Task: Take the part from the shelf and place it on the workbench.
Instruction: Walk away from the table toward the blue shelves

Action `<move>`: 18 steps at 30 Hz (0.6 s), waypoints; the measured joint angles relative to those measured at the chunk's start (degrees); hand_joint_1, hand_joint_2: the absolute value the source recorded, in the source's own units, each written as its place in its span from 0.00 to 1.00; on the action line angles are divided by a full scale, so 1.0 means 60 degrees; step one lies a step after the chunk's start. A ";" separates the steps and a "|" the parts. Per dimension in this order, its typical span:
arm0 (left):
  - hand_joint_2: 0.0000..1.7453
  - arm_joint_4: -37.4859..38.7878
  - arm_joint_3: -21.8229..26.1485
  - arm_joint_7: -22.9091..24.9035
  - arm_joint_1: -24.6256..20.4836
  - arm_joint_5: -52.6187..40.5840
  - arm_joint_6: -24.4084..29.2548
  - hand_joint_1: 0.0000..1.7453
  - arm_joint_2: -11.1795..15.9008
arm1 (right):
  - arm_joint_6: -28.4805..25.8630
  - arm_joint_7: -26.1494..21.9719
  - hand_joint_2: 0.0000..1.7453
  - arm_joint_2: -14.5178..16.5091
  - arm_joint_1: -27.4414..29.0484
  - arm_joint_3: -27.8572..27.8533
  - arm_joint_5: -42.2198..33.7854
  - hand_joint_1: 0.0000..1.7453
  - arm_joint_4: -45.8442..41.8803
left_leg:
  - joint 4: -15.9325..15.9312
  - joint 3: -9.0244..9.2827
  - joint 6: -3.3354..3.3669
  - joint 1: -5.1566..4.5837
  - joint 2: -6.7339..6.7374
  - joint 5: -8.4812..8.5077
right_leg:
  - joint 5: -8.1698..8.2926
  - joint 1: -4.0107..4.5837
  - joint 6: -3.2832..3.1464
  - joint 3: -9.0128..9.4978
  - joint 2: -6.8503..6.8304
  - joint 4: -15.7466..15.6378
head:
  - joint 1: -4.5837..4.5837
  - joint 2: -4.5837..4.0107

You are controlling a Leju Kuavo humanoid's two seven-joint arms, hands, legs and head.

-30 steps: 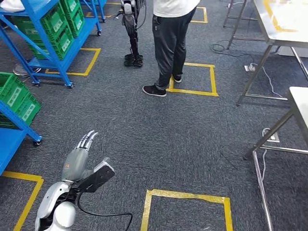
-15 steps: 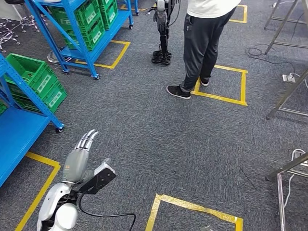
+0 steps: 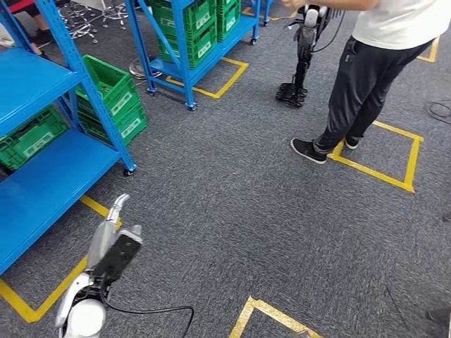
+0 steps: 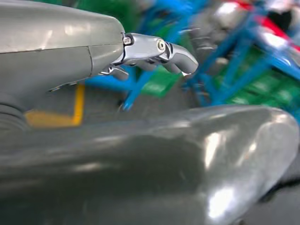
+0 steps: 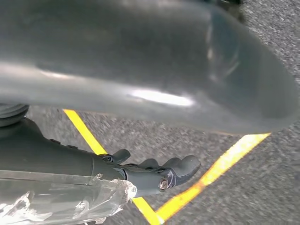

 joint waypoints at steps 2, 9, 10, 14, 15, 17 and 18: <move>0.00 0.0337 0.0915 -0.0307 -0.0056 0.1039 -0.0102 0.00 -0.0020 | 0.0111 0.0047 0.00 0.0026 0.0001 -0.0026 -0.0053 0.00 -0.0074 | 0.0027 0.0020 -0.0097 -0.0004 -0.0190 -0.0039 | 0.0378 -0.0030 -0.0038 0.0463 0.0368 -0.0964 | 0.0005 0.0000; 0.00 0.1014 0.2821 -0.0628 -0.0089 0.1479 -0.0118 0.00 -0.0066 | 0.0215 0.0097 0.00 0.0165 0.0015 -0.0107 -0.0085 0.00 -0.0317 | 0.1333 -0.0660 -0.0420 -0.0003 0.0407 -0.0855 | 0.0457 0.0020 -0.0392 0.0637 -0.0212 -0.1242 | -0.0128 0.0000; 0.00 0.1065 0.2875 -0.0558 -0.0096 0.1543 -0.0113 0.00 -0.0066 | 0.0221 0.0111 0.00 0.0168 0.0028 -0.0117 -0.0085 0.00 -0.0334 | 0.2000 -0.0992 -0.0447 0.0001 0.0568 -0.1148 | 0.0447 0.0037 -0.0415 0.0641 -0.0366 -0.1245 | -0.0145 0.0000; 0.00 0.2139 0.3722 -0.0203 -0.0277 0.2914 -0.0117 0.00 -0.0002 | 0.0321 0.0344 0.00 0.0191 0.0033 -0.0158 -0.0081 0.00 -0.0396 | 0.1968 -0.0932 -0.0508 0.0022 0.0804 -0.0777 | 0.0384 0.0039 -0.0397 0.0683 -0.0918 -0.1244 | -0.0150 0.0000; 0.00 0.2829 0.4305 -0.0367 -0.0420 0.2876 0.0030 0.00 0.0043 | 0.0363 0.0395 0.00 0.0209 0.0033 -0.0169 -0.0078 0.00 -0.0418 | 0.1261 -0.0524 -0.0513 0.0017 0.1080 -0.0477 | 0.0357 0.0043 -0.0363 0.0722 -0.1005 -0.1240 | -0.0158 0.0000; 0.00 0.4408 0.5576 -0.0613 -0.0773 0.2041 0.0583 0.00 0.0154 | 0.0423 0.0468 0.00 0.0267 0.0059 -0.0187 -0.0052 0.00 -0.0483 | 0.0207 0.0089 -0.0424 -0.0025 0.1526 -0.0171 | 0.0272 0.0096 -0.0267 0.0793 -0.1144 -0.1216 | -0.0161 0.0000; 0.00 0.5209 0.6139 -0.0501 -0.0939 0.1545 0.0893 0.00 0.0228 | 0.0434 0.0502 0.00 0.0299 0.0072 -0.0195 -0.0025 0.00 -0.0517 | 0.0006 0.0208 -0.0355 -0.0055 0.1628 -0.0171 | 0.0228 0.0120 -0.0212 0.0845 -0.1223 -0.1216 | -0.0162 0.0000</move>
